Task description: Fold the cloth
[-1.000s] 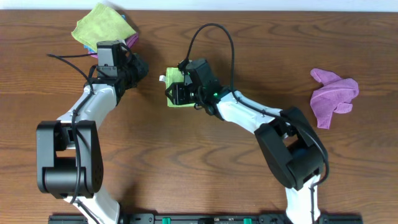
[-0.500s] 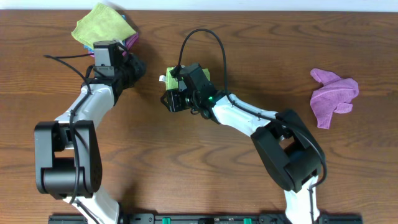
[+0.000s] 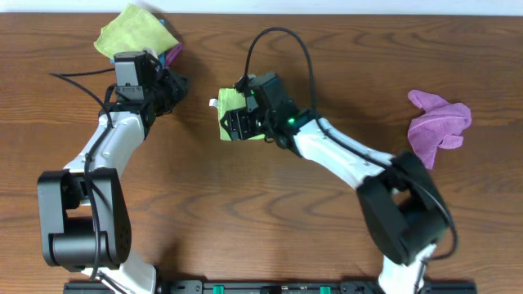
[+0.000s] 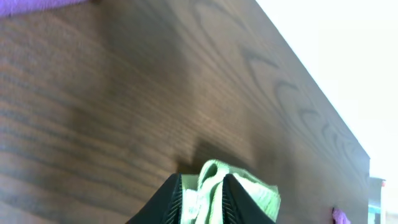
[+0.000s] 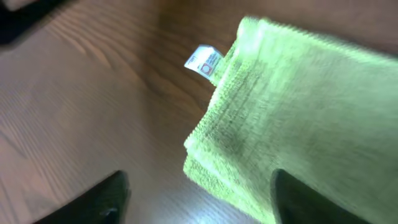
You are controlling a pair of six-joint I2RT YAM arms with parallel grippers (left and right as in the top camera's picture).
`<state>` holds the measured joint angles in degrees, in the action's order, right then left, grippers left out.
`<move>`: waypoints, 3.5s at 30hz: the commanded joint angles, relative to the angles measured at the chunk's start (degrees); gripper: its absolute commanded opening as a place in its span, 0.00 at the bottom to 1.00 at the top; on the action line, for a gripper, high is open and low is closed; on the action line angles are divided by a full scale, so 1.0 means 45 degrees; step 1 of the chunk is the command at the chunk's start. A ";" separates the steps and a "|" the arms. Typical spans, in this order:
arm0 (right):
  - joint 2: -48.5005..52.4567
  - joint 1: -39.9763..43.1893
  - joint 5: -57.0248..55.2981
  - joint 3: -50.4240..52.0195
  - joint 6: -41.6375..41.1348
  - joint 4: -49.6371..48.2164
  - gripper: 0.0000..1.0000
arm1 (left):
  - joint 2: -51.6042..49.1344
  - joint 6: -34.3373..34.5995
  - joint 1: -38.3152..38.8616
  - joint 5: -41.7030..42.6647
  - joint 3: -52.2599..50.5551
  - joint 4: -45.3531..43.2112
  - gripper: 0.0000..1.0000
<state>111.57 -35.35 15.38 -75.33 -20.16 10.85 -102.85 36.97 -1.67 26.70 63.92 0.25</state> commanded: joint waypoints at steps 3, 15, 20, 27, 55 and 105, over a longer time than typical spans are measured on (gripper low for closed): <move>-0.1341 0.0384 -0.0928 -0.0277 0.1370 0.1370 0.99 | 0.0389 -0.0398 -0.0063 0.0559 0.0340 0.0379 0.36; -0.4401 0.1753 -0.2574 -0.0272 0.2914 0.5761 0.99 | 0.0389 -0.0408 -0.0063 0.1433 0.0335 0.0670 0.82; -0.5333 0.2725 -0.2662 -0.0131 0.3351 0.7281 0.99 | 0.0389 -0.0408 -0.0049 0.1622 0.0340 0.0933 0.88; -0.7062 0.3764 -0.2754 0.0510 0.3789 0.7868 0.99 | 0.0389 -0.0408 -0.0044 0.1904 0.0335 0.1574 0.93; -1.8914 0.5542 -0.2754 0.8918 0.0194 0.9607 0.99 | 0.0389 0.0345 0.1064 0.3186 0.0335 0.2715 0.95; -1.9093 0.5532 -0.2696 0.8922 0.0199 0.9602 0.99 | -0.2137 0.2501 0.2788 0.1054 0.0219 0.2812 1.00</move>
<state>25.96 -10.72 3.16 -35.48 -18.68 54.15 -110.04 46.76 10.13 32.16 64.12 13.28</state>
